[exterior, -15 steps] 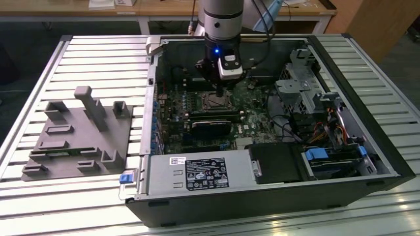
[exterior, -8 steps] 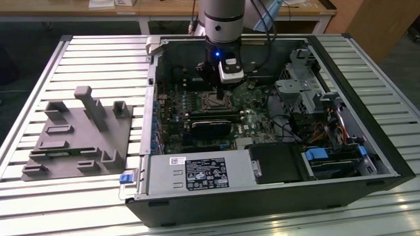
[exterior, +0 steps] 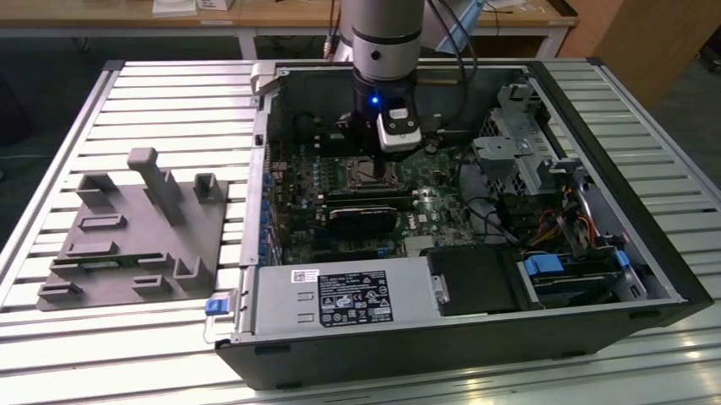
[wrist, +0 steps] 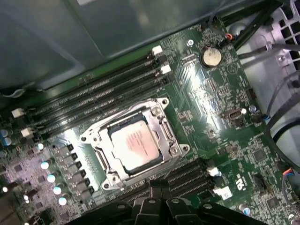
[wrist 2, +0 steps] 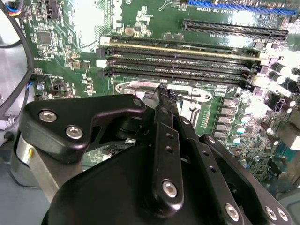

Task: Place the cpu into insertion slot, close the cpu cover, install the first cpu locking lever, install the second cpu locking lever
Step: 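Install the second cpu locking lever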

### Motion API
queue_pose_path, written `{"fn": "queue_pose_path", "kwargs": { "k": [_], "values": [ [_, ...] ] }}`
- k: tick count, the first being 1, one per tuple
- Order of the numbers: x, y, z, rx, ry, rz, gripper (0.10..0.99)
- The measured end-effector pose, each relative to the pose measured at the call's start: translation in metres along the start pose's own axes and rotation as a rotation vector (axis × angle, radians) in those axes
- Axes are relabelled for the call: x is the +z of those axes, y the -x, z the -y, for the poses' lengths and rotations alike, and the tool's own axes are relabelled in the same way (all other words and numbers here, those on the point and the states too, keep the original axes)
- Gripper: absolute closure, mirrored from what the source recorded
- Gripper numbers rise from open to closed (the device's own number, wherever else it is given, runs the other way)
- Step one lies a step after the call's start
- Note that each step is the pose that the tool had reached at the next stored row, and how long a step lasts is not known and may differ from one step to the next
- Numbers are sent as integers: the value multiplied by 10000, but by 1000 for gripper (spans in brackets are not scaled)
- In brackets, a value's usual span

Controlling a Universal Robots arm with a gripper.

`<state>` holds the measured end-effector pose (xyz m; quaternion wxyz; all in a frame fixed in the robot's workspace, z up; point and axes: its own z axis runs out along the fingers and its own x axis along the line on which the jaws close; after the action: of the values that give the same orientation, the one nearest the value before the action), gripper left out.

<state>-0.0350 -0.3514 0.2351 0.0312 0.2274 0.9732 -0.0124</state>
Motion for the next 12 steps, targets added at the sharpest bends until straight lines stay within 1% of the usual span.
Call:
{"fn": "queue_pose_path", "kwargs": {
  "k": [3, 6, 12],
  "values": [
    [5, 4, 43, -8, 29, -14, 980],
    [11, -11, 75, -60, 47, -21, 980],
    [13, -24, 85, -90, 50, -21, 980]
  ]
}}
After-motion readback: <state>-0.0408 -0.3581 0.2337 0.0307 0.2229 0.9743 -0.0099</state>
